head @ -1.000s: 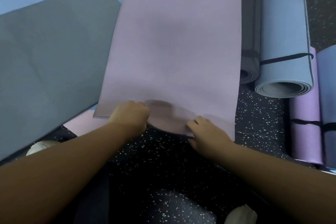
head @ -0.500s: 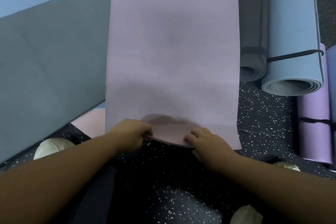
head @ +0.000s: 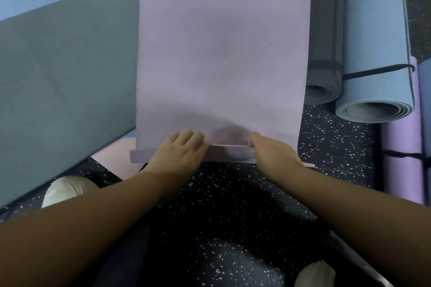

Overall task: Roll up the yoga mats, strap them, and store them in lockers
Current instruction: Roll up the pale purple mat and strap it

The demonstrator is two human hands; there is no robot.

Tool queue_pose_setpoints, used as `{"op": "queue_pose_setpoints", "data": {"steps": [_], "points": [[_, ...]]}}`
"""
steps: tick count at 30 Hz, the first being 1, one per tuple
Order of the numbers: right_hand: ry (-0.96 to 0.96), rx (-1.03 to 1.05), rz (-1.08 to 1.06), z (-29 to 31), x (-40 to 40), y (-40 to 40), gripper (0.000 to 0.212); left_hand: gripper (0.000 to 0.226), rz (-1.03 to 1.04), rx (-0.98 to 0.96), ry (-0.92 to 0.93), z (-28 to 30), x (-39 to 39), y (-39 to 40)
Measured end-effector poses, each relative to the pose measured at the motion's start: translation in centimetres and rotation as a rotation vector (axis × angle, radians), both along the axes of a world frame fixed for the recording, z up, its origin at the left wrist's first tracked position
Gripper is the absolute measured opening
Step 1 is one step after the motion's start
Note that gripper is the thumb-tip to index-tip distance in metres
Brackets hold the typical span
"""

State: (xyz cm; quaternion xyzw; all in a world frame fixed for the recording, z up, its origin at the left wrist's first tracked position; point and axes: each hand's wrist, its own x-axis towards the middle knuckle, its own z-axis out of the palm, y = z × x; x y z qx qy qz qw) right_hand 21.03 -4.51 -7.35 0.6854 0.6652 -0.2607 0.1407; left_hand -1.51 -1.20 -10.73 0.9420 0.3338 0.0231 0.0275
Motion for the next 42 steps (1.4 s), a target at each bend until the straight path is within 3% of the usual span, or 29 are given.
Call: {"op": "queue_pose_setpoints", "data": {"steps": [6,10,12,16,18,22,28,36,42], "points": [[-0.104,0.024,0.042,-0.4,-0.2,0.8,0.019,0.047,-0.062,0.021,-0.03,-1.4,-0.5,-0.6],[-0.168,0.338,0.17,-0.4,-0.4,1.1,0.035,0.047,-0.016,-0.036,0.068,-1.8,0.2,0.3],[-0.1,0.293,0.171,-0.1,-1.0,0.9,0.038,0.046,-0.001,-0.133,0.174,-1.5,1.0,0.9],[-0.027,0.193,0.245,-1.0,-1.5,-0.9,0.047,0.075,0.087,-0.27,0.339,-0.9,2.2,0.9],[0.031,0.19,0.204,-1.5,-1.1,-1.7,0.056,0.071,0.128,-0.278,0.405,-1.0,2.2,0.5],[0.073,0.139,0.091,-1.9,-1.4,-1.7,0.069,0.072,0.118,-0.293,0.428,-0.8,2.5,0.1],[0.045,-0.034,0.122,-2.2,-2.1,-2.7,0.059,0.068,0.056,-0.394,0.497,-0.7,2.3,-1.5],[0.093,-0.119,0.109,-2.4,-1.7,-2.8,0.063,0.066,0.016,-0.416,0.548,-1.1,2.2,-2.2],[0.089,-0.165,0.124,-2.4,-1.5,-2.5,0.065,0.072,0.043,-0.351,0.457,-1.5,2.2,-1.7]]}}
